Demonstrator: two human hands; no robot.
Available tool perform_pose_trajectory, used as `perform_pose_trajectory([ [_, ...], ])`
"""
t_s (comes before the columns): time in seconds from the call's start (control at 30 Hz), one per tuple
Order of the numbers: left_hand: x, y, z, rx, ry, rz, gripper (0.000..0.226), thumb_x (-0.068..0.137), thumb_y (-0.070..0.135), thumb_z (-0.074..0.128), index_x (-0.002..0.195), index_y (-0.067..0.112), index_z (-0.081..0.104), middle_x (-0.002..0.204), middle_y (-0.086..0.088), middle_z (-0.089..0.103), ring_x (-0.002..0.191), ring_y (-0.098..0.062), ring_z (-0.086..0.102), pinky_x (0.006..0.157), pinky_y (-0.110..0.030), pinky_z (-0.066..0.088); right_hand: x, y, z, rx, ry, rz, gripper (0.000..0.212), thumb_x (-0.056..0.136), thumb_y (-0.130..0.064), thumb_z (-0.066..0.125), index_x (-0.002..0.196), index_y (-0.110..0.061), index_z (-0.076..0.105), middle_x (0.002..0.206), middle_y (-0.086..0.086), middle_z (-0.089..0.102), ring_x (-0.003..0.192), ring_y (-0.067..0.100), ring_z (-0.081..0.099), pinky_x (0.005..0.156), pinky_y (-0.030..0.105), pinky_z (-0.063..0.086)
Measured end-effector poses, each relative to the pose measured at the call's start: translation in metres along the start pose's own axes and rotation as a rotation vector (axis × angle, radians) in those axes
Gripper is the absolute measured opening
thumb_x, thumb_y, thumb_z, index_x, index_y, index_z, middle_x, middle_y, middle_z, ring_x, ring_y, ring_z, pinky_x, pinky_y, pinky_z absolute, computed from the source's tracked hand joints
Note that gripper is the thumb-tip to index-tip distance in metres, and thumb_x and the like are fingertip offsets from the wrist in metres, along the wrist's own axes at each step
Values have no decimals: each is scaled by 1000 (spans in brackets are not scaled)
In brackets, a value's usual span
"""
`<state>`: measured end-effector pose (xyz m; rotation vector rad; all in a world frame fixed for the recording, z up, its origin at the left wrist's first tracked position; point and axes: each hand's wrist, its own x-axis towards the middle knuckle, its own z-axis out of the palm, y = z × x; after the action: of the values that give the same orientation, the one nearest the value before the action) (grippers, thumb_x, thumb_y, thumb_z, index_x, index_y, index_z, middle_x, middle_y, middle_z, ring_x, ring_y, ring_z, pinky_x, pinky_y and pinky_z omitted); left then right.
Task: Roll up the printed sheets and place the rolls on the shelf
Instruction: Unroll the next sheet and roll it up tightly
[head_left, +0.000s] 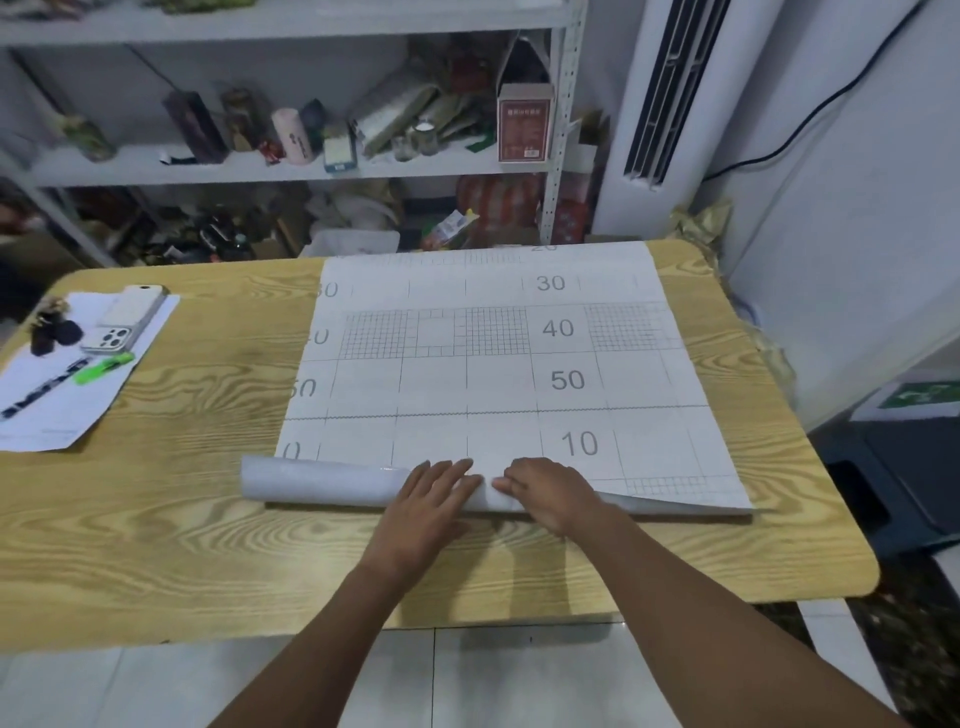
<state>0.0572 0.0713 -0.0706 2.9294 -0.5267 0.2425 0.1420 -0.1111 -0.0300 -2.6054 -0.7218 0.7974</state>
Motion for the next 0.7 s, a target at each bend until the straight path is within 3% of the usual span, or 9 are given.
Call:
perform_pose_trajectory([
  [0.07, 1, 1, -4, -63, 0, -8, 61, 64, 12, 78, 119, 16, 51, 121, -10, 56, 109, -25, 45, 95, -35, 37, 1, 0, 1, 14, 1, 10, 42, 99, -44, 35, 92, -8, 56, 95, 5, 58, 87, 24, 54, 73, 35, 37],
  [0.13, 3, 2, -11, -167, -16, -54, 62, 64, 0, 74, 118, 19, 50, 110, -9, 57, 97, -25, 53, 72, -31, 48, 2, 2, 3, -69, -8, -15, 38, 99, -40, 38, 96, -8, 58, 99, 5, 55, 89, 25, 56, 75, 36, 40],
  [0.17, 4, 2, -14, -232, -33, -80, 61, 64, -3, 74, 117, 19, 51, 102, -8, 57, 89, -23, 55, 61, -26, 46, 2, 2, 4, -142, -3, -29, 34, 100, -37, 39, 97, -10, 59, 101, 5, 53, 90, 27, 57, 76, 36, 42],
  [0.23, 5, -1, -16, -324, -57, -100, 52, 64, -2, 76, 111, 14, 59, 87, -7, 58, 77, -19, 55, 54, -20, 38, 1, 1, 6, -226, 65, -45, 33, 99, -40, 41, 96, -12, 58, 101, 5, 52, 87, 29, 57, 73, 35, 41],
  [0.3, 4, -6, -15, -349, -75, -107, 43, 68, 1, 72, 108, 11, 62, 81, -6, 59, 76, -18, 53, 56, -19, 36, -1, 0, 7, -223, 162, -11, 35, 95, -46, 44, 96, -14, 57, 100, 3, 56, 85, 26, 58, 72, 32, 37],
  [0.4, 3, -15, -17, -311, -48, -109, 40, 65, 7, 63, 104, 16, 60, 72, -3, 61, 72, -15, 51, 59, -17, 33, -2, 2, 11, -285, 342, 73, 39, 90, -52, 48, 108, -18, 55, 103, 0, 61, 94, 23, 58, 83, 34, 37],
  [0.5, 4, -19, -20, -262, -30, -117, 36, 54, -1, 64, 88, 12, 70, 62, 0, 63, 59, -20, 58, 52, -19, 39, -7, 2, 15, -425, 528, 82, 43, 72, -50, 73, 99, -17, 64, 89, 2, 62, 83, 24, 60, 80, 39, 45],
  [0.6, 4, -19, -22, -339, -63, -209, 30, 64, -5, 65, 89, 12, 71, 72, -2, 67, 70, -22, 59, 63, -20, 41, -14, 5, 24, -445, 646, -68, 44, 64, -47, 77, 96, -18, 65, 93, 4, 62, 82, 25, 59, 83, 38, 42],
  [0.7, 6, -22, -22, -440, -84, -317, 26, 79, -1, 59, 100, 10, 69, 89, -4, 68, 86, -15, 51, 72, -21, 35, -22, 9, 34, -483, 581, -194, 47, 60, -49, 80, 96, -21, 67, 102, 1, 63, 84, 22, 59, 78, 35, 49],
])
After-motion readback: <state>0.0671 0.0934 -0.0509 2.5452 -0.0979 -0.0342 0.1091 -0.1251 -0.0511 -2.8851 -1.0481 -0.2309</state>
